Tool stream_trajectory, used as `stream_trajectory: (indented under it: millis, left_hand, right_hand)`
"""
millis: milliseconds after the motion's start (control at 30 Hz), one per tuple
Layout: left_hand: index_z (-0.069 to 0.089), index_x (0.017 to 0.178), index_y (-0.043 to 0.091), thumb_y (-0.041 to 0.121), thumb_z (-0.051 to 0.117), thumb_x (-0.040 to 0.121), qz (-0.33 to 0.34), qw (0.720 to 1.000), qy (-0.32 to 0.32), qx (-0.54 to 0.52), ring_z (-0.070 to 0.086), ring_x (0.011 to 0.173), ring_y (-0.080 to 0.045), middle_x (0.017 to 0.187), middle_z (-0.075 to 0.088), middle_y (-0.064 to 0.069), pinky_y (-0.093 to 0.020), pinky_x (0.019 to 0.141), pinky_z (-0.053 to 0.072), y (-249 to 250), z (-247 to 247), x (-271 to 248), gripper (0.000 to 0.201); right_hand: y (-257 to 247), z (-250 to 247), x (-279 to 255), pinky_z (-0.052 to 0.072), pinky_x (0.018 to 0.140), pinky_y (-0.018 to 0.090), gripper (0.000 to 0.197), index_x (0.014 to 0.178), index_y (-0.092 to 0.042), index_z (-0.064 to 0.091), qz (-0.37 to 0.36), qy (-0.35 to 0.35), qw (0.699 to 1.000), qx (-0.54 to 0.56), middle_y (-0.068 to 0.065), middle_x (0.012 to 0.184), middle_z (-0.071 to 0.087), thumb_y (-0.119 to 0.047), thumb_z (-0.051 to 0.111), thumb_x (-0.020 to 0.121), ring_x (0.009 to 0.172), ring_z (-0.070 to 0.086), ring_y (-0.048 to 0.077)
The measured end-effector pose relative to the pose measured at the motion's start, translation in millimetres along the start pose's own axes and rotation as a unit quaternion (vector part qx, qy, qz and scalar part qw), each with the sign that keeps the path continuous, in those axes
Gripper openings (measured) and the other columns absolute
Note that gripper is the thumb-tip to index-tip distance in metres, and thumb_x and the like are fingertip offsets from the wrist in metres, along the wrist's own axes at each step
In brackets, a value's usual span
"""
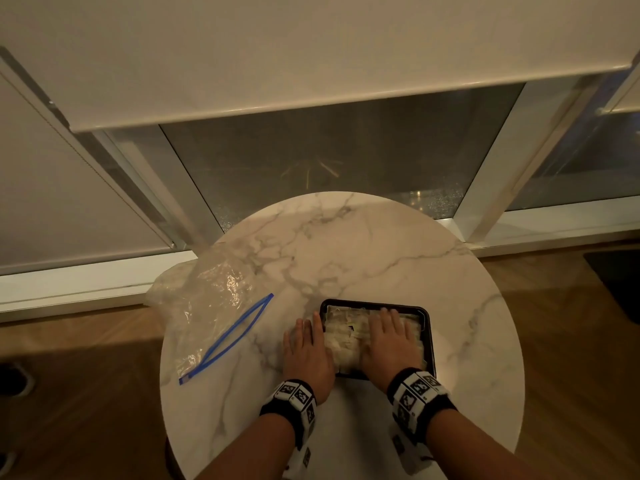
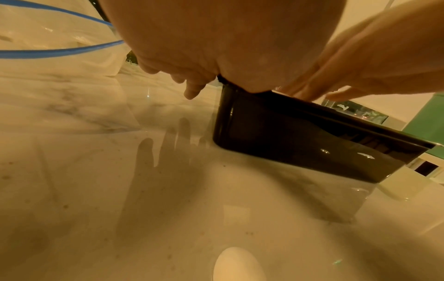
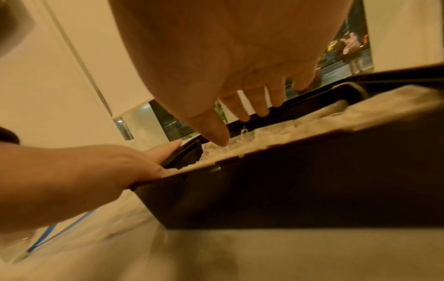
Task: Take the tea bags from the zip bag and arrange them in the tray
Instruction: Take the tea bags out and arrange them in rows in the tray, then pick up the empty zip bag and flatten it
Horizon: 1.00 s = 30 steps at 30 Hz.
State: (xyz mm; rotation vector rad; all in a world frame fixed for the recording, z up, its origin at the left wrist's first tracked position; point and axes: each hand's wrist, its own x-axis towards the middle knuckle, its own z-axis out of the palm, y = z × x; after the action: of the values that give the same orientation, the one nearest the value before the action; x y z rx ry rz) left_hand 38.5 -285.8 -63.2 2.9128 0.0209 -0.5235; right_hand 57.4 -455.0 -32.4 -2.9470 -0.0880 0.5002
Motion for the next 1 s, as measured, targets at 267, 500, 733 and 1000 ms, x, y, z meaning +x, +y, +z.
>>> stream_trajectory:
  millis: [267, 500, 733, 1000]
  left_hand:
    - [-0.018, 0.156, 0.012, 0.038, 0.03, 0.1, -0.003, 1.0, -0.014, 0.005, -0.005, 0.154, -0.028, 0.167, 0.002, -0.012, -0.05, 0.124, -0.002, 3.0, -6.0, -0.8, 0.078]
    - [-0.011, 0.158, 0.017, 0.049, 0.02, 0.103, -0.004, 1.0, -0.02, -0.019, -0.005, 0.154, -0.03, 0.167, 0.001, -0.011, -0.048, 0.124, 0.0, 3.0, -16.1, -0.5, 0.071]
    - [0.054, 0.136, 0.022, 0.042, 0.039, 0.102, 0.02, 0.987, 0.1, -0.121, 0.044, 0.131, -0.019, 0.14, 0.053, 0.002, -0.035, 0.11, 0.037, -22.0, -46.4, -20.2, 0.042]
    - [0.069, 0.084, 0.028, 0.032, 0.054, 0.095, -0.011, 0.966, 0.166, -0.2, 0.057, 0.075, -0.004, 0.077, 0.063, 0.014, -0.031, 0.071, 0.053, -83.9, -59.1, -49.4, 0.018]
  right_hand:
    - [31.6, 15.6, -10.2, -0.035, 0.101, 0.045, 0.083, 0.154, -0.001, 0.007, 0.08, -0.038, 0.995, -0.041, 0.019, 0.161, 0.01, -0.059, 0.01, 0.093, 0.15, -0.001, 0.03]
    - [30.9, -1.8, -17.8, -0.009, 0.118, 0.053, 0.074, 0.154, -0.009, 0.014, 0.072, -0.004, 0.997, -0.007, 0.012, 0.162, 0.013, -0.055, 0.022, 0.096, 0.15, 0.006, 0.027]
    - [15.9, -12.1, -43.3, 0.018, 0.118, 0.045, 0.055, 0.143, -0.029, 0.041, 0.041, 0.069, 0.995, 0.064, -0.001, 0.15, 0.04, -0.051, 0.032, 0.093, 0.14, 0.028, 0.025]
    - [-33.9, -9.2, -69.0, 0.038, 0.103, 0.035, 0.032, 0.122, -0.033, 0.06, -0.034, 0.106, 0.981, 0.161, -0.01, 0.126, 0.057, -0.04, 0.047, 0.094, 0.122, 0.044, 0.02]
